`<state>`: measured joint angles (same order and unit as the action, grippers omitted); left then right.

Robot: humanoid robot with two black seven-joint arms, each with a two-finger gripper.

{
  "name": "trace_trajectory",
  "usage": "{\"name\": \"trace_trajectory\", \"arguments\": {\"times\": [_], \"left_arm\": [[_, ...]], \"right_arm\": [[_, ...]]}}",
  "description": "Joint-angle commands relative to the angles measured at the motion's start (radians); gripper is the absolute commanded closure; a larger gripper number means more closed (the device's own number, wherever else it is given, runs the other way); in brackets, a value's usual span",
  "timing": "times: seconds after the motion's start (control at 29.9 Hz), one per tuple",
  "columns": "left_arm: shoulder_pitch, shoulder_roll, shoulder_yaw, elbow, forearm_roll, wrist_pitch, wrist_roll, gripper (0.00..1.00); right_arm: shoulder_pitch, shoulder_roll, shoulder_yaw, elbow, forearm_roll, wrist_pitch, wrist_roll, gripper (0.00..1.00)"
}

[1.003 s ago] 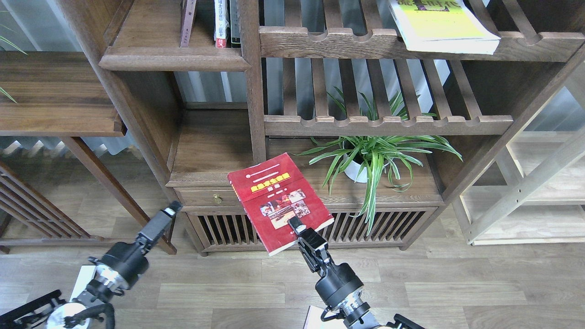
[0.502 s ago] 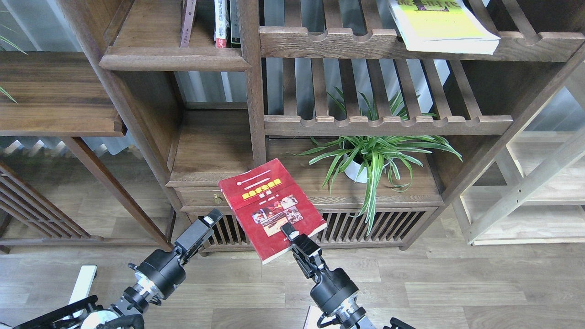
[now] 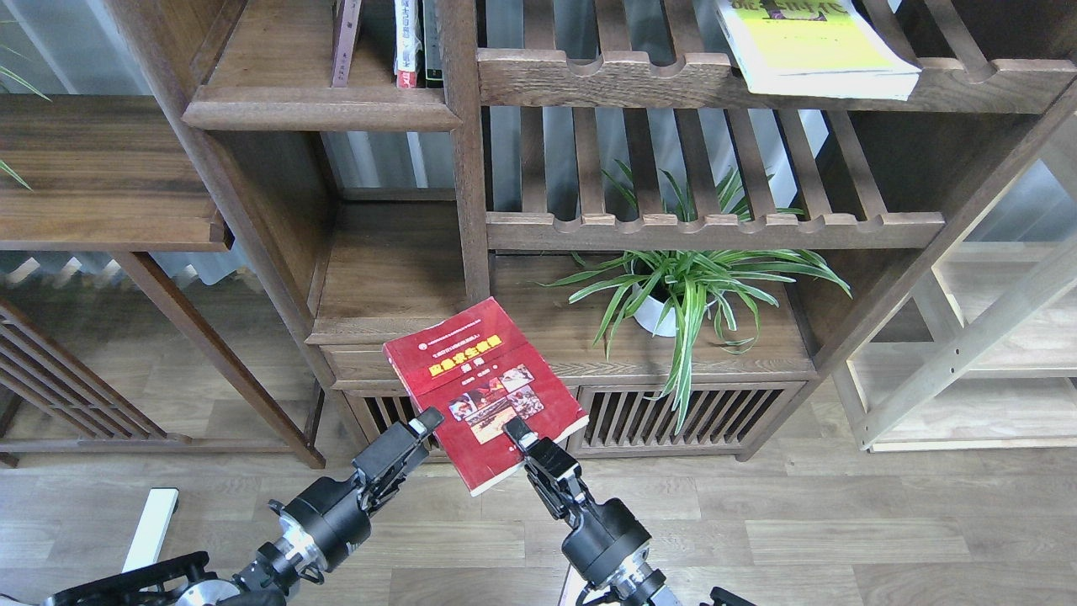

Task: Organize books on shelf
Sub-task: 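Grasp the red book's edge with the left gripper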

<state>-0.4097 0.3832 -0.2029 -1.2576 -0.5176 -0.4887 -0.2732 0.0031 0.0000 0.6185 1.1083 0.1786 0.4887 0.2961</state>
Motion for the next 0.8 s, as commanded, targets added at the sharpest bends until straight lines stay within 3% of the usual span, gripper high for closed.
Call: {"name": "trace_trajectory", "arguments": {"times": [0.0,0.23,0.4,0.54,0.7,0.77], "left_arm": [[-0.034,0.000,0.005,0.000,-0.034,0.000,-0.001,0.03],[-0.089,-0.001,0.033,0.003,-0.078,0.000,0.000,0.05],[-0.101,-0.007,0.046,0.004,-0.081,0.000,-0.001,0.13],[-0.107,-0.007,0.051,0.013,-0.081,0.000,-0.012,0.26],[-0.109,-0.007,0.056,0.014,-0.074,0.000,-0.012,0.32],[-0.109,-0.007,0.069,0.014,-0.074,0.000,-0.015,0.40]], "right_arm": [[0.000,0.000,-0.002,0.001,0.001,0.000,0.000,0.96],[0.000,0.000,-0.002,0.001,0.001,0.000,0.000,0.96],[0.000,0.000,-0.002,0.001,0.001,0.000,0.000,0.96],[0.000,0.000,-0.002,0.001,0.001,0.000,-0.002,0.96],[0.000,0.000,-0.002,0.001,0.001,0.000,-0.002,0.96],[0.000,0.000,-0.002,0.001,0.001,0.000,-0.002,0.96]]}}
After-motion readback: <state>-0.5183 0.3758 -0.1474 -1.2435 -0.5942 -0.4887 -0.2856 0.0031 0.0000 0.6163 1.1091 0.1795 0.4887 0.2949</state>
